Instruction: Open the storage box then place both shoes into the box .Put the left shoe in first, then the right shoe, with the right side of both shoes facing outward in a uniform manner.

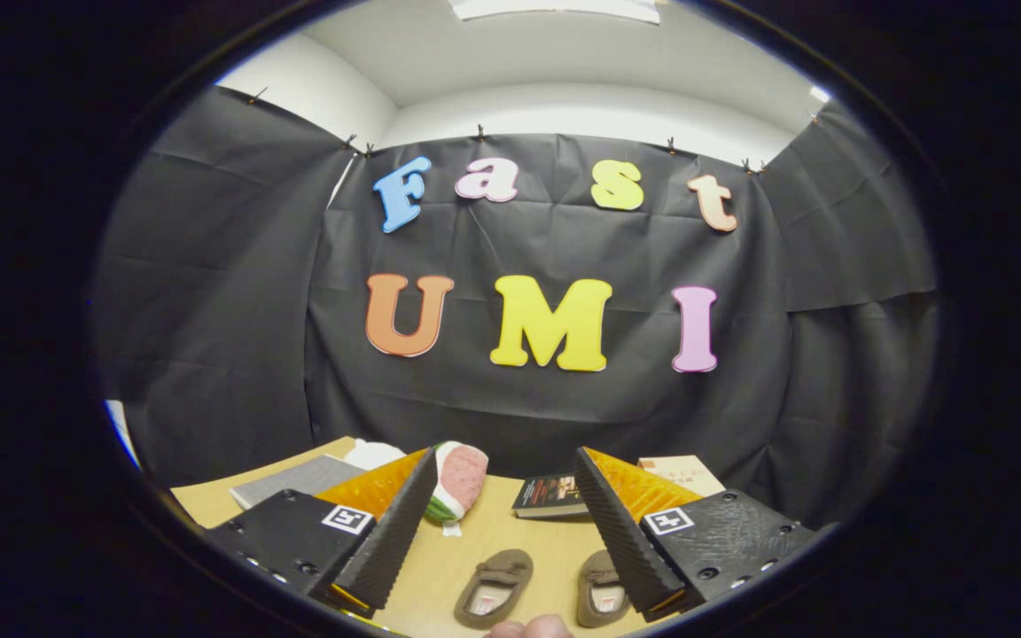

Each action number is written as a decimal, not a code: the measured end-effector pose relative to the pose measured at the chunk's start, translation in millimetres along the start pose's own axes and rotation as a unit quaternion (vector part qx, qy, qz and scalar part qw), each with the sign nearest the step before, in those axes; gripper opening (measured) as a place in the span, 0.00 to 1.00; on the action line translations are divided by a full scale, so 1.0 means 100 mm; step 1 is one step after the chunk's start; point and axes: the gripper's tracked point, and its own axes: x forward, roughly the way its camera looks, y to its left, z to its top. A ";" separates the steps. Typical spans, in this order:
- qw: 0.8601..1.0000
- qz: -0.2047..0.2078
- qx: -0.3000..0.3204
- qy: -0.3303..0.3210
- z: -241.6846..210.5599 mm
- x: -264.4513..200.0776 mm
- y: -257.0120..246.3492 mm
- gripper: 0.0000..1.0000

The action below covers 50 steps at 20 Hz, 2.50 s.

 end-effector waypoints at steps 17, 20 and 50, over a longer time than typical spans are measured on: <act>0.997 0.055 0.037 0.024 -0.27 0.35 0.07 0.95; 0.992 0.103 0.061 0.043 -0.50 0.48 0.39 0.95; 0.855 0.190 0.383 0.295 -2.21 0.91 1.68 0.95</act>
